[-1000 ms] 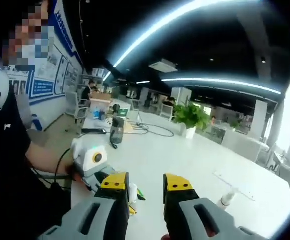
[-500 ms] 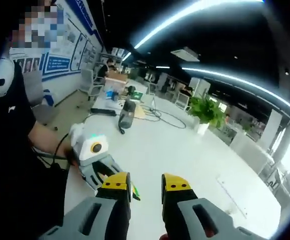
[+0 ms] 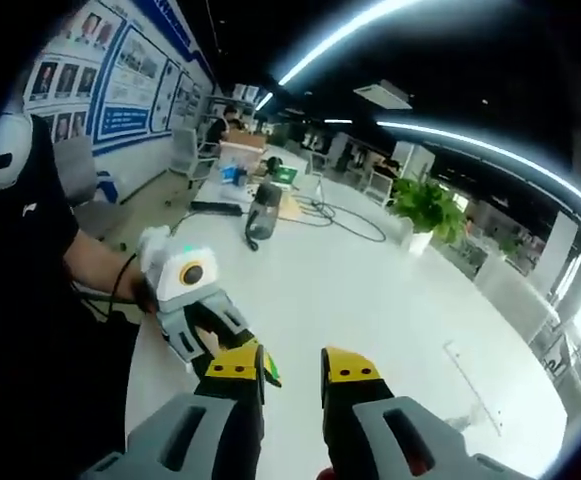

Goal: Clamp pump bottle remove cover press pump head put on cover

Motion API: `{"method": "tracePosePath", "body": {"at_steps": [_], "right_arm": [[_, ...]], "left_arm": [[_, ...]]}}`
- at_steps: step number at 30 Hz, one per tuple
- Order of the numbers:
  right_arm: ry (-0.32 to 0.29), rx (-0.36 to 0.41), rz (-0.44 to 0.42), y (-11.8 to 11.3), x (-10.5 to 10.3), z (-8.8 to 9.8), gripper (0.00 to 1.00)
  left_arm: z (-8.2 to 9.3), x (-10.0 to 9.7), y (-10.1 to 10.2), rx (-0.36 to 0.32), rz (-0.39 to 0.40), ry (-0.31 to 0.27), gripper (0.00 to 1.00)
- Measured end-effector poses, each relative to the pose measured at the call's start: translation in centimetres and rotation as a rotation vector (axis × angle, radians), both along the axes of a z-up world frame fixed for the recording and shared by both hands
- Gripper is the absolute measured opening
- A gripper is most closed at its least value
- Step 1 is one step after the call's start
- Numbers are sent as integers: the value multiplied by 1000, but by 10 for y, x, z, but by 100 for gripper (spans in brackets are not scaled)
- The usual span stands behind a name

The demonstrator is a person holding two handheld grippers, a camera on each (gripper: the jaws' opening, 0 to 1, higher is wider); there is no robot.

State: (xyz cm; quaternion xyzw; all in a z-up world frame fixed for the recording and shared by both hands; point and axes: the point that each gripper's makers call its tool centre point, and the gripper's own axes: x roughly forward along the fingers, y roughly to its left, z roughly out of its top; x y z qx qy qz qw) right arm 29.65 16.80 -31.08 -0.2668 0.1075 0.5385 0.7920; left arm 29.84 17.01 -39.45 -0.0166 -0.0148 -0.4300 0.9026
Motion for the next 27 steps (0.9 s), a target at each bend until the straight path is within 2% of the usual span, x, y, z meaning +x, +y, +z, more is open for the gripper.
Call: {"method": "tracePosePath", "body": {"at_steps": [17, 22, 27], "right_arm": [[-48, -171, 81, 18, -6, -2, 16], [-55, -180, 86, 19, -5, 5, 16], [-49, -211, 95, 18, -4, -1, 16]], "left_arm": [[-1, -1, 1, 1, -4, 0, 15], [-1, -1, 1, 0, -5, 1, 15], [-1, 0, 1, 0, -4, 1, 15]]}}
